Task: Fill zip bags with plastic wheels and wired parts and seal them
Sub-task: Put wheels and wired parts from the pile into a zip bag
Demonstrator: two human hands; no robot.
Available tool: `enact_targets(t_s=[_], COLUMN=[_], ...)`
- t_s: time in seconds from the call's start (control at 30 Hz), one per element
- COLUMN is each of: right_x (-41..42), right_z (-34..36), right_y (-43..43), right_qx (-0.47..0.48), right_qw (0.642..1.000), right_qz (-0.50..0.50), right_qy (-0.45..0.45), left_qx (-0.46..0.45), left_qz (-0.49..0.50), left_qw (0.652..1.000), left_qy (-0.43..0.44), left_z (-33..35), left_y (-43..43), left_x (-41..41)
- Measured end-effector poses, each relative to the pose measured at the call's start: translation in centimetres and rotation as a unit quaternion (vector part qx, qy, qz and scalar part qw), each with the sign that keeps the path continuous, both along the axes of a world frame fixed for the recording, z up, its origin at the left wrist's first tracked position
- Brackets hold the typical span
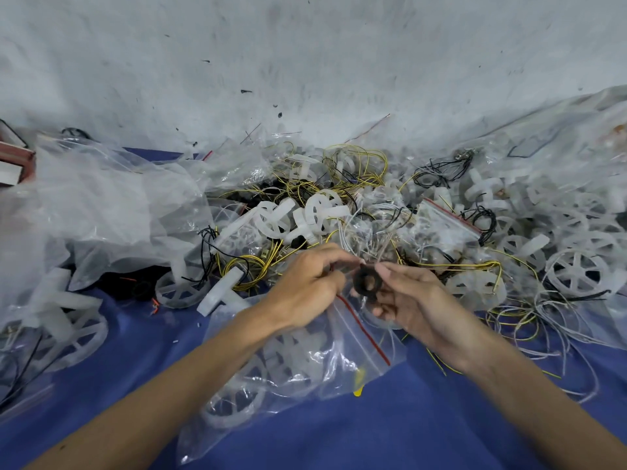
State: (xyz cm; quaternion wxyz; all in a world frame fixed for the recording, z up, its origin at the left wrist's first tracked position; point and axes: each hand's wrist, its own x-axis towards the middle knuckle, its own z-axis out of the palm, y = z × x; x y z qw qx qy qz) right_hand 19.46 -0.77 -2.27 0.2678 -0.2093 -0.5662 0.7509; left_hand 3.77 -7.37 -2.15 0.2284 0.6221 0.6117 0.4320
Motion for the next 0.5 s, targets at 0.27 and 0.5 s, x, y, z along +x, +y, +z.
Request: enact_targets(t_s=[0.27, 0.5], right_x=[-0.7, -2.0], right_z=[0.1, 0.7], right_y=[-0.9, -1.8], right_qx=[0.307, 0.528], right_qw=[0.941, 0.824], right_qz=[-0.019, -0.004], right_qy=[-0.142, -0.204], left_qx=[-0.013, -0.110], left_qz=[0.028, -0.004], left_qw=[0.999, 0.976], left_qy=[0.020, 0.188], left_z=[1.3, 6.3], left_y=[-0.2, 0.0], left_x=[0.1, -0.2])
